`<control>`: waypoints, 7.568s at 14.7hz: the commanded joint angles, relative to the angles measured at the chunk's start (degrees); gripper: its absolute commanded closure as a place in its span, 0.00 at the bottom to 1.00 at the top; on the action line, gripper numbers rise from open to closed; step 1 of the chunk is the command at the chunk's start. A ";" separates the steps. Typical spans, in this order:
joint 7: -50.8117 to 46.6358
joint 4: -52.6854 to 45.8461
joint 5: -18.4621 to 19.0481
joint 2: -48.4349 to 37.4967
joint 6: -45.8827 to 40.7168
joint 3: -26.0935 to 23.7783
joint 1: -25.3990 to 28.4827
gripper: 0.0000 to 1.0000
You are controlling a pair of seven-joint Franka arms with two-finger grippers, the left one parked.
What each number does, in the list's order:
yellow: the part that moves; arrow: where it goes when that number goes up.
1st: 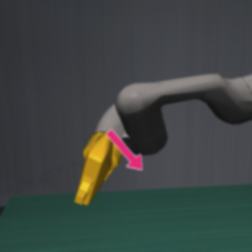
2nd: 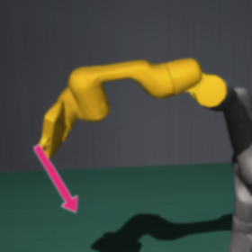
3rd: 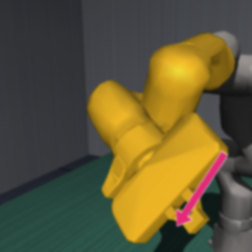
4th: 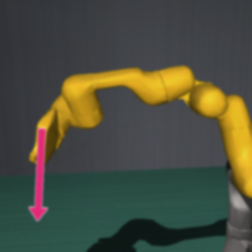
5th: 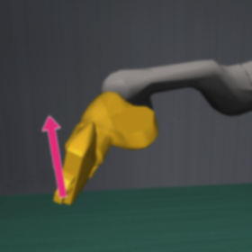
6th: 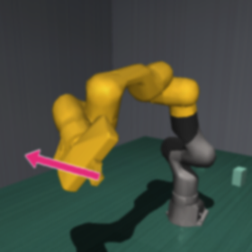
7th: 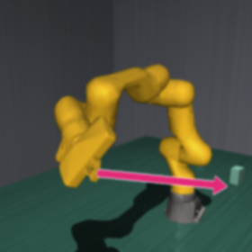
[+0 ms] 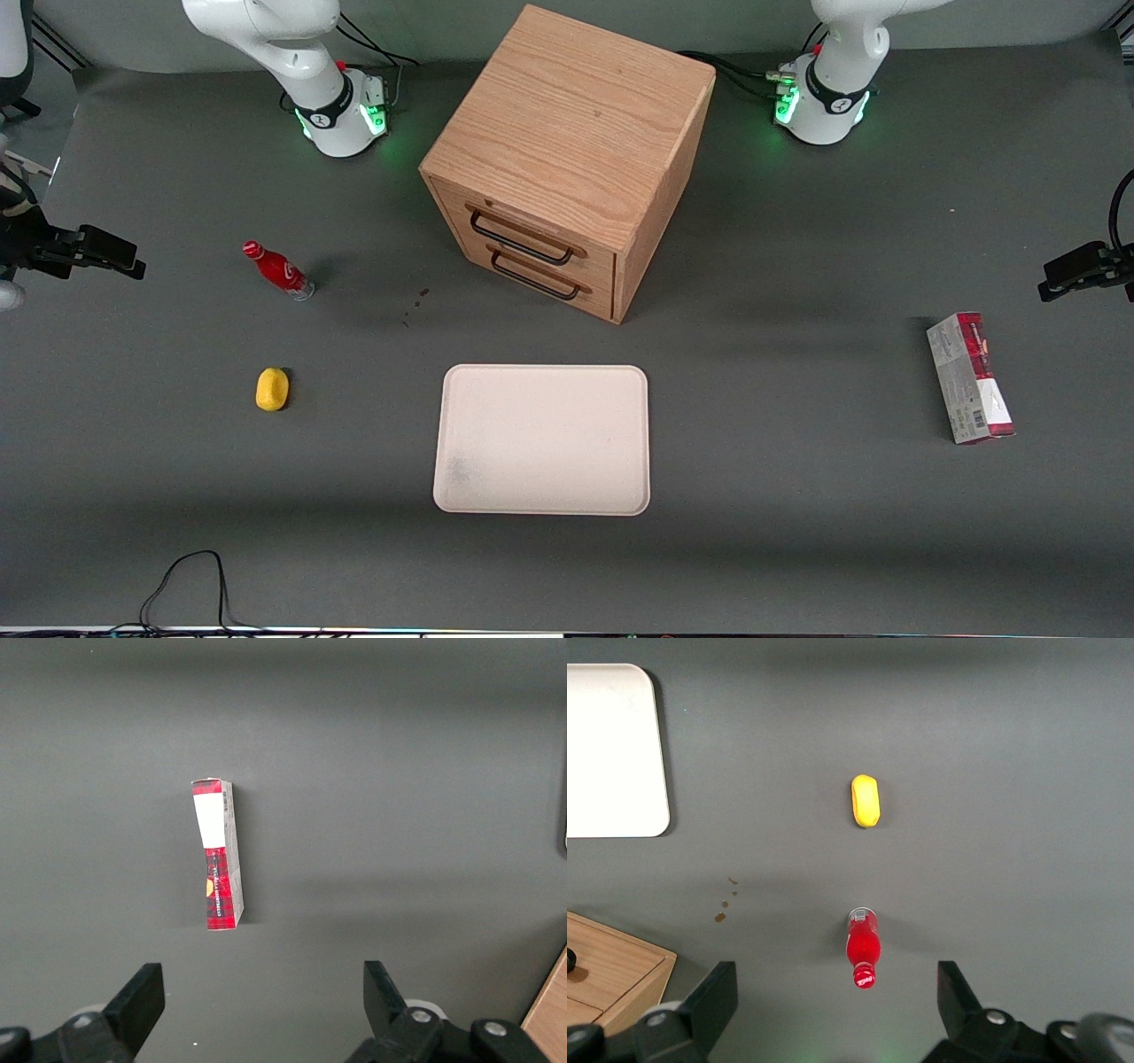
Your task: Place coke bottle on tray
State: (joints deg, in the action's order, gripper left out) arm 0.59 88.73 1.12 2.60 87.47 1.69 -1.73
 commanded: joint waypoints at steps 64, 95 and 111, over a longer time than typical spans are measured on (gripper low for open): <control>4.77 62.00 2.13 -16.49 44.37 6.92 2.87 0.00; 5.38 15.72 1.96 -13.94 -1.22 6.31 5.07 1.00; 3.81 -43.98 -3.49 33.86 -9.25 -0.64 13.40 1.00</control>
State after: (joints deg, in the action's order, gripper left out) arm 4.97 57.00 -2.04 28.23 81.01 1.28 10.19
